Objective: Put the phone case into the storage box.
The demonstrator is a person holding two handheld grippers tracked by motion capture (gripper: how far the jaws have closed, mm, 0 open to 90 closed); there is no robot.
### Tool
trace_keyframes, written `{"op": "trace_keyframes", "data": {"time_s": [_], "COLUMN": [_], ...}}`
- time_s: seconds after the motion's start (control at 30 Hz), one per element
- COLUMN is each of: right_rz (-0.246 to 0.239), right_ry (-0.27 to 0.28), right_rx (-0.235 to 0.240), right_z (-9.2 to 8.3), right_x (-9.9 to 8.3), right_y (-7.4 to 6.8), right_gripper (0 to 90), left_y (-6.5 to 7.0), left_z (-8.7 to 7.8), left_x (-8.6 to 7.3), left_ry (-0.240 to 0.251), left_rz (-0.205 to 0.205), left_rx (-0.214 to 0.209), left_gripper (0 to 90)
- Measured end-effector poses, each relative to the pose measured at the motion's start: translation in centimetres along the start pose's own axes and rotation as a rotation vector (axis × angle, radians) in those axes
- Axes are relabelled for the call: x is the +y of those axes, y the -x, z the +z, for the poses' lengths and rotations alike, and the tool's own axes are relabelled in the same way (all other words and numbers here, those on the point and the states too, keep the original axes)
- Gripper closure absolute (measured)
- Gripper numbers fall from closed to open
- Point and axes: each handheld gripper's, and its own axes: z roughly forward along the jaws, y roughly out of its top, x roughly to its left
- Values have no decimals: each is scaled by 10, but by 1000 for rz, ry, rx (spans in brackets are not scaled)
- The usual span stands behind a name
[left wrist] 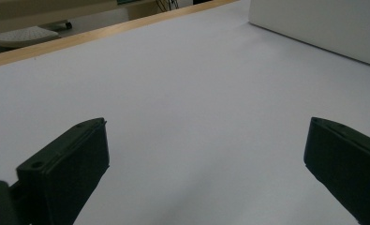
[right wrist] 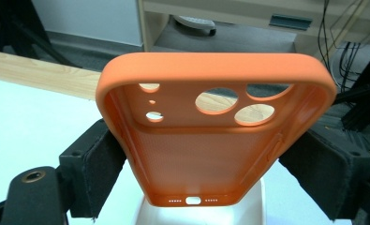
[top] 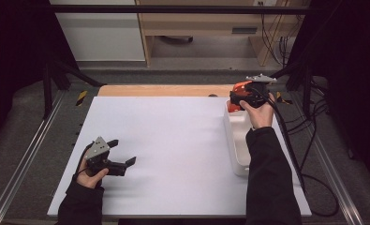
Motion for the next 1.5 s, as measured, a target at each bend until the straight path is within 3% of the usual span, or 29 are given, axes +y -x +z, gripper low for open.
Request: {"op": "trace_keyframes", "data": {"time_s": [0.43,0.77,1.5], "right_rz": [55,42,32], "right_ry": [-12,-38,-86], "right_rx": [-47,-74,-86], "right_z": [12,25,46], "right_x": [-10,-15,-26], "right_y": [3,1,-3], "right_gripper": [157,156,155], "left_y": [0,0,1], "left_z": [1,2,3], "left_x": [0,-1,-1], "left_ry": [-3,-8,-15], "left_rz": [2,4,7], "left_rx": [0,-3,-7], "left_gripper": [0,0,0]}}
